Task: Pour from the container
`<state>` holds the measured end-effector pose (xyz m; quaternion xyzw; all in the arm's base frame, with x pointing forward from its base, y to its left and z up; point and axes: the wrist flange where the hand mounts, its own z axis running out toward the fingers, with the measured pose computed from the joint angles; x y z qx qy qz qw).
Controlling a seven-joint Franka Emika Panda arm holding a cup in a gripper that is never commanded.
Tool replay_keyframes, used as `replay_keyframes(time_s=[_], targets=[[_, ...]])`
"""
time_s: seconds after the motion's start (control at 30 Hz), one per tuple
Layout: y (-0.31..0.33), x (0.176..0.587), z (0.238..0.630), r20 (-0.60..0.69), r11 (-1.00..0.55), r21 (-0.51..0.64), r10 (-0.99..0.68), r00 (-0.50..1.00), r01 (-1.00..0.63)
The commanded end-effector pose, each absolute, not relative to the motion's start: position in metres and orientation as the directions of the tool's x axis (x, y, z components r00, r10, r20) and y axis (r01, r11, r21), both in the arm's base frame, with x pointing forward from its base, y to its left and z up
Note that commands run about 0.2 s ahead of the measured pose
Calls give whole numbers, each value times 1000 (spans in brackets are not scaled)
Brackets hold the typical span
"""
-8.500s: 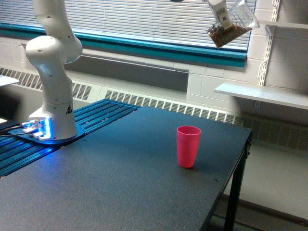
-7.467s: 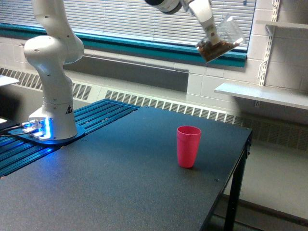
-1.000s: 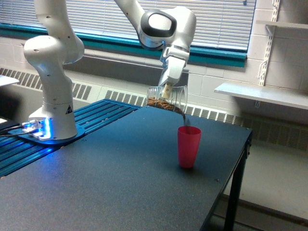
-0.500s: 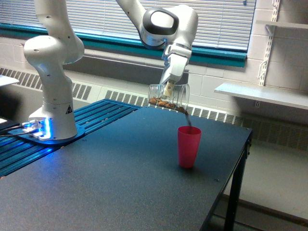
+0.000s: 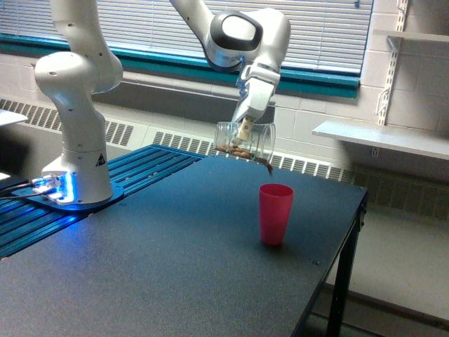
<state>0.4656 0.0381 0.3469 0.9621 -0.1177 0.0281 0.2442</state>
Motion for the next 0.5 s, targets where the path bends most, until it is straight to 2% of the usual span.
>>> replay_keyframes(time_s=[0.03,0.5], targets=[[41,468,352,111,-848,484,-187,976,-218],[43,469,358,92,-839,505,-181,979,-203]])
